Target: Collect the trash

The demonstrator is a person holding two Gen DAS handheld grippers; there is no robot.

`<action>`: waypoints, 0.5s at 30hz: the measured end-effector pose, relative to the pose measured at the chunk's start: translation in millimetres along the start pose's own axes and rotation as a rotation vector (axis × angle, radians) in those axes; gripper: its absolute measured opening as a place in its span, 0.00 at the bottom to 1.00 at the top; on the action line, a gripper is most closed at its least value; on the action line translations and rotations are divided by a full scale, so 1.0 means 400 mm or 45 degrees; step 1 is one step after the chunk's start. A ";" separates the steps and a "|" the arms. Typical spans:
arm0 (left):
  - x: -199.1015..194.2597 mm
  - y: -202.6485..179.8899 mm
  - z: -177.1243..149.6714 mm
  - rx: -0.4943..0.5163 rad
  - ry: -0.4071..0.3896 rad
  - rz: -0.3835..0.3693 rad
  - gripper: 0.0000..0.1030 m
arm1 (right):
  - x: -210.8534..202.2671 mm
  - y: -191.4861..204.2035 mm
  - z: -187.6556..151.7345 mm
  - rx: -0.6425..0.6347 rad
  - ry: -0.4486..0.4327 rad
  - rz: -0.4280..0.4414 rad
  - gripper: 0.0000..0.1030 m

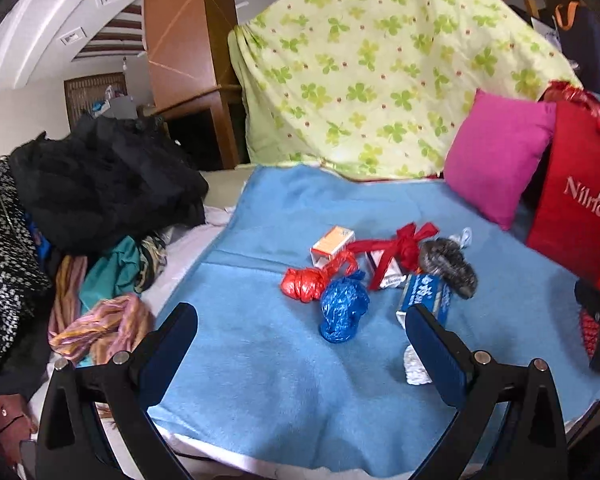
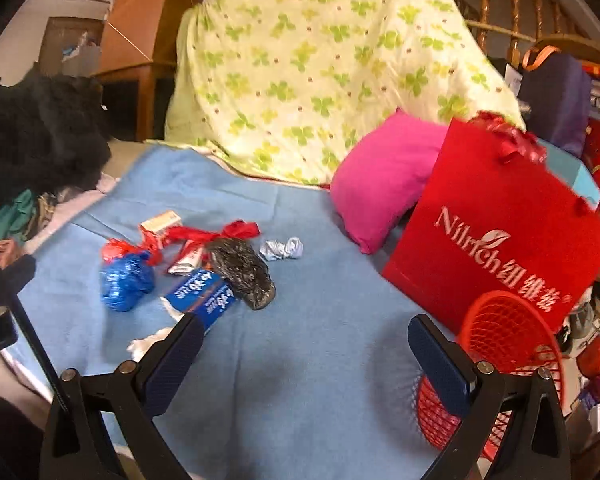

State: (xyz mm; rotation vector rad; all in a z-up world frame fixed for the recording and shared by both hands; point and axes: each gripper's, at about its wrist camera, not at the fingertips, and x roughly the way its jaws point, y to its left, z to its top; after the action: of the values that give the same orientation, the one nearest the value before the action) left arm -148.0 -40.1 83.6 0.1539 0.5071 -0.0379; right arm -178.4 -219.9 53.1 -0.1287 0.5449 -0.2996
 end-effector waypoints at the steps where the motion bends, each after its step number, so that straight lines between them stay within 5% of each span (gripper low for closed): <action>1: -0.017 0.001 0.002 0.000 -0.008 0.001 1.00 | -0.029 0.005 0.002 -0.010 -0.020 0.004 1.00; 15: -0.172 0.033 0.026 -0.026 -0.106 0.012 1.00 | -0.255 -0.014 0.024 0.009 -0.184 0.000 1.00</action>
State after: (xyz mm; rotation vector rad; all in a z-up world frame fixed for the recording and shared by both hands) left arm -202.2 -28.8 127.9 0.1339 0.4236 -0.0298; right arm -257.7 -193.0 112.4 -0.1421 0.4004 -0.2897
